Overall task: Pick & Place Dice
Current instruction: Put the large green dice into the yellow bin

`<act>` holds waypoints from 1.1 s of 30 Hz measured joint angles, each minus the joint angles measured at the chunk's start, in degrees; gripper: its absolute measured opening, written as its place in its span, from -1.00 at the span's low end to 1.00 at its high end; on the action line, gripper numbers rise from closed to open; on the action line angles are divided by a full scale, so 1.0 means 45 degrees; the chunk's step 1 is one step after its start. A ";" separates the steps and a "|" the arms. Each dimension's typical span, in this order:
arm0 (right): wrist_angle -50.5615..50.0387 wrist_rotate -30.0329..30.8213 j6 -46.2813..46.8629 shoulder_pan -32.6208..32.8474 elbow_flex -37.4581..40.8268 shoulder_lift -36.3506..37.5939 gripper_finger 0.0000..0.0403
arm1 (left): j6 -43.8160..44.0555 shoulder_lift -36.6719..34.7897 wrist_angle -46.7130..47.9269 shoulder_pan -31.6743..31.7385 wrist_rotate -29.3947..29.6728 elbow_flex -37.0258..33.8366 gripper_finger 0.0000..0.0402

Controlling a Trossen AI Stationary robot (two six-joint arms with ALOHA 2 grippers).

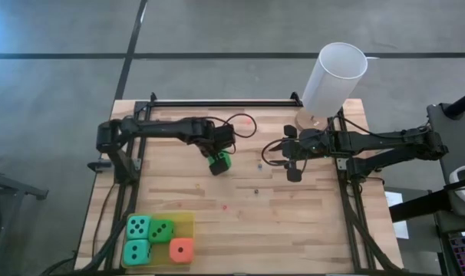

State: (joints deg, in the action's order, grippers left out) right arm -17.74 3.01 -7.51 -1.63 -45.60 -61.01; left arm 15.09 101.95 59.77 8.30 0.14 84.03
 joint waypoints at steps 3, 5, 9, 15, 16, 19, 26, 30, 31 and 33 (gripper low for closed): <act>-0.0005 0.0004 0.0000 -0.0005 0.0000 0.0000 -0.10 | 0.0135 -0.0383 0.0407 -0.0312 -0.0004 0.0000 0.94; 0.0000 0.0000 0.0000 -0.0004 0.0000 0.0000 -0.11 | 0.0291 -0.0620 0.0668 -0.0576 -0.0030 0.0000 0.94; 0.0000 0.0002 0.0000 -0.0005 0.0000 0.0000 -0.11 | 0.0723 -0.0928 0.1169 -0.1238 -0.0041 0.0000 0.92; -0.0004 0.0005 0.0000 -0.0005 0.0000 0.0000 -0.11 | 0.1935 -0.1227 0.2096 -0.2586 -0.0263 0.0005 0.89; 0.0000 0.0000 0.0000 -0.0002 0.0000 0.0000 -0.11 | 0.2182 -0.1266 0.2227 -0.2842 -0.0281 0.0005 0.89; 0.0000 0.0002 0.0000 -0.0002 0.0000 0.0000 -0.11 | 0.2915 -0.1506 0.2615 -0.3675 -0.0287 0.0005 0.88; -0.0004 0.0000 0.0000 0.0000 0.0000 0.0000 -0.11 | 0.4721 -0.2174 0.3122 -0.5437 -0.0370 0.0005 0.87; 0.0000 0.0000 0.0000 -0.0003 0.0000 0.0000 -0.11 | 0.6022 -0.2341 0.3127 -0.6418 -0.0460 0.0005 0.85; -0.0004 0.0002 0.0000 -0.0005 0.0000 0.0000 -0.11 | 0.6242 -0.2361 0.3123 -0.6675 -0.0570 0.0005 0.85; -0.0003 0.0001 0.0000 -0.0005 0.0000 0.0000 -0.11 | 0.6444 -0.2361 0.3122 -0.7157 -0.0719 0.0005 0.85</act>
State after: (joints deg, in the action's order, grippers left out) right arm -17.75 3.01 -7.51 -1.65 -45.60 -61.01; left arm 44.09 91.33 73.82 -23.90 -3.09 84.05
